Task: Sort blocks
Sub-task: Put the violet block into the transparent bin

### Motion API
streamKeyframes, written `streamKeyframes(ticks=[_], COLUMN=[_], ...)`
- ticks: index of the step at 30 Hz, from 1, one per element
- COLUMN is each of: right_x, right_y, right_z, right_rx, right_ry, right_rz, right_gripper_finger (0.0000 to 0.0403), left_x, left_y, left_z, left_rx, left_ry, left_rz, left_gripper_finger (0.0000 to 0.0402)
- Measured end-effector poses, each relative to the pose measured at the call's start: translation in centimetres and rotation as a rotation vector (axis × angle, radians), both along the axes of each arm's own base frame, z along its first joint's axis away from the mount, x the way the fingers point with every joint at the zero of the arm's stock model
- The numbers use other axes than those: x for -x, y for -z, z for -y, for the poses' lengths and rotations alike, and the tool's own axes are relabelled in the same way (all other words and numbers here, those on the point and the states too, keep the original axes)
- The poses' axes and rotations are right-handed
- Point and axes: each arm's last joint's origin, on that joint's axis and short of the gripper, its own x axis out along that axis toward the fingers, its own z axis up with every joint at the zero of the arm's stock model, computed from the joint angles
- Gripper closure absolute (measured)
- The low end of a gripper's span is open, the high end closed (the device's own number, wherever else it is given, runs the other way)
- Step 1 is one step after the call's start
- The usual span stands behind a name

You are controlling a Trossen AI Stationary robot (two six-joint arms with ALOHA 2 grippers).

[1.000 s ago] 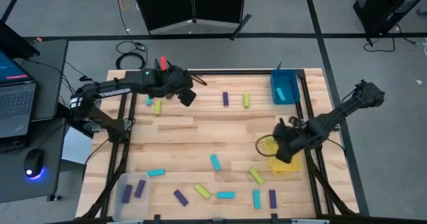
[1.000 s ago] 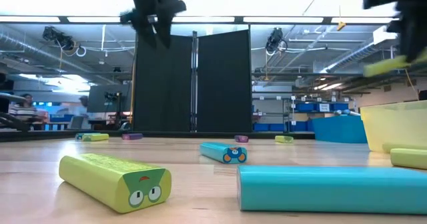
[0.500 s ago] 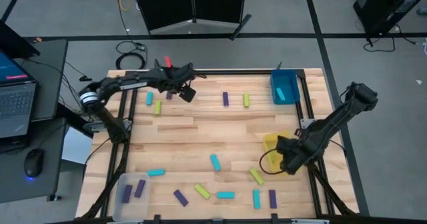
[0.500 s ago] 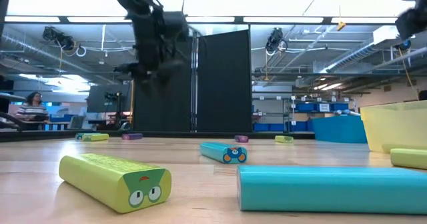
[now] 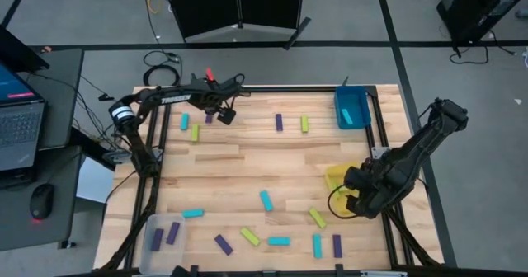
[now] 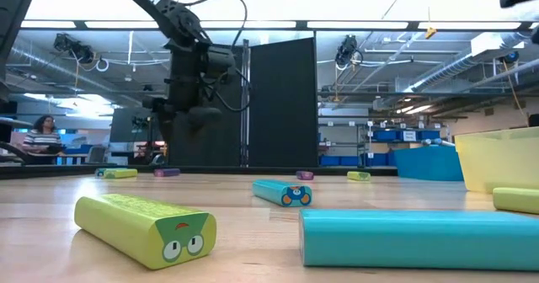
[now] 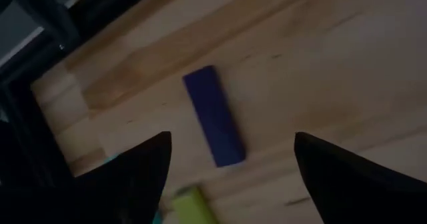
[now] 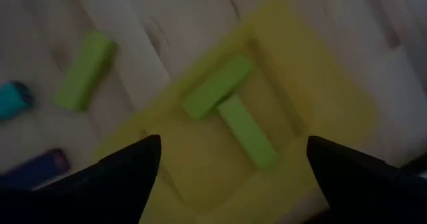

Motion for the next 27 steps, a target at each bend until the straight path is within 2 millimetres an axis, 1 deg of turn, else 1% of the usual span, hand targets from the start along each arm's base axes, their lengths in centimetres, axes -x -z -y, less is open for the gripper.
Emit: streamKeyframes(ticks=[5,9,12,16,20,24,27], right_x=[0.1,-0.1,-0.2,-0.3,-0.3,-0.4,-0.4], right_y=[-1.7,-2.9,-3.5,-3.8,-3.8,-3.9,-3.9], right_z=[-0.3,-0.6,-0.7,-0.6,-0.6,-0.6,-0.6], right_rx=[0.008,0.042,0.059,0.086,0.09,0.094,0.1], right_ry=[-0.022,-0.036,-0.042,-0.038,-0.036,-0.032,-0.029], right_rz=[0.113,0.206,0.247,0.283,0.29,0.297,0.31], right_gripper_finger=[0.0046,0.005,0.005,0.0049,0.0049,0.0049,0.0049], left_x=[1.7,2.2,2.3,2.9,3.8,4.2,4.1], left_y=[1.7,3.2,3.9,4.8,5.5,5.8,5.8], left_z=[-1.2,-1.6,-1.9,-2.2,-2.4,-2.5,-2.5], left_rx=[0.025,0.045,0.038,0.057,0.07,0.082,0.084], left_ry=[-0.052,-0.051,-0.052,-0.064,-0.1,-0.106,-0.104], left_rz=[0.008,0.082,0.141,0.193,0.184,0.207,0.212], left_gripper_finger=[0.0061,0.0065,0.0072,0.0084,0.0098,0.0113,0.0134])
